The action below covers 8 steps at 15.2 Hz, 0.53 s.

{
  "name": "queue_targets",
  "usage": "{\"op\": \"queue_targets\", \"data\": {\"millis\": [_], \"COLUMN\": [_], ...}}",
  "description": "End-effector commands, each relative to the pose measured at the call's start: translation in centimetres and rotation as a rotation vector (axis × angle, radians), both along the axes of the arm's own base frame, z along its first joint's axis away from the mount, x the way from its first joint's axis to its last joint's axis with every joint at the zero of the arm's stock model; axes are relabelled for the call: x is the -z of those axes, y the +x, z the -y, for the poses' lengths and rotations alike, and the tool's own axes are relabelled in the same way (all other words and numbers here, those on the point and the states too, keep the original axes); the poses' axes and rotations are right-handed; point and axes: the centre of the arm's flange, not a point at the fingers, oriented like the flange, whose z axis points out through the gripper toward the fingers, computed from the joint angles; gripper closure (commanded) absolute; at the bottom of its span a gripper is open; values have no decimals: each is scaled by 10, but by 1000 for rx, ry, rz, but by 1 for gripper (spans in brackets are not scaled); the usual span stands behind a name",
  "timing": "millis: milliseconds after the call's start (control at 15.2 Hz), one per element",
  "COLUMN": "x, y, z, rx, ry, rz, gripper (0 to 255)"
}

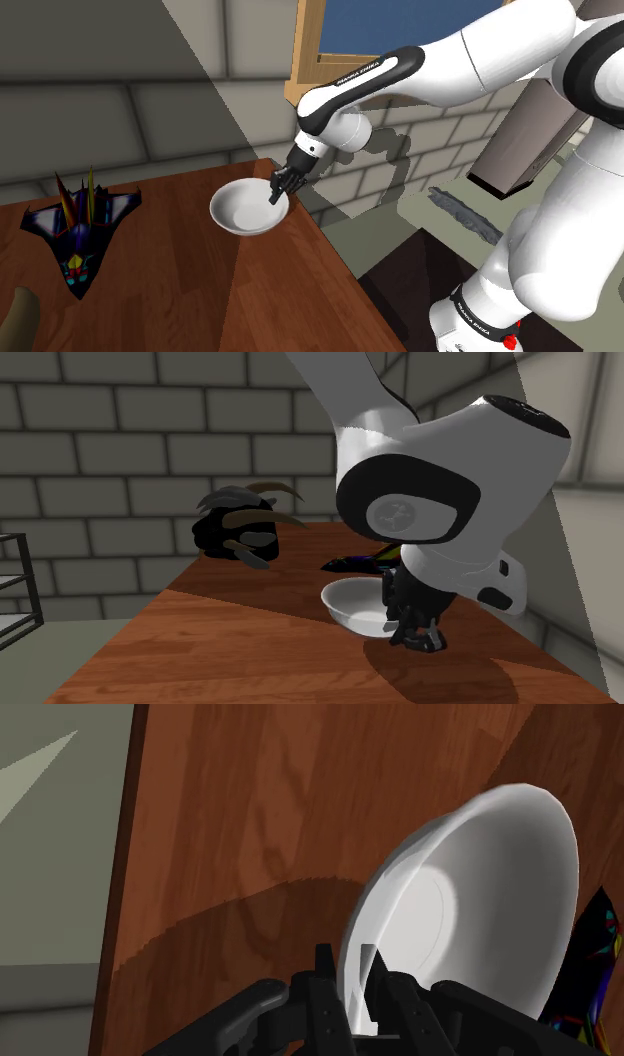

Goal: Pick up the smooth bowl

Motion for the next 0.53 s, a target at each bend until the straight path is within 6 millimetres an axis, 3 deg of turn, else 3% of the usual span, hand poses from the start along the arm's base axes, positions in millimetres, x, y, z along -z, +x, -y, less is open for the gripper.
{"op": "queue_targets", "data": {"millis": [0, 462], "x": [-12, -49], "y": [-1, -1], "z": [1, 1], "rx": [0, 0], "ry": [0, 0], "rz": [0, 0], "gripper": [255, 255]}}
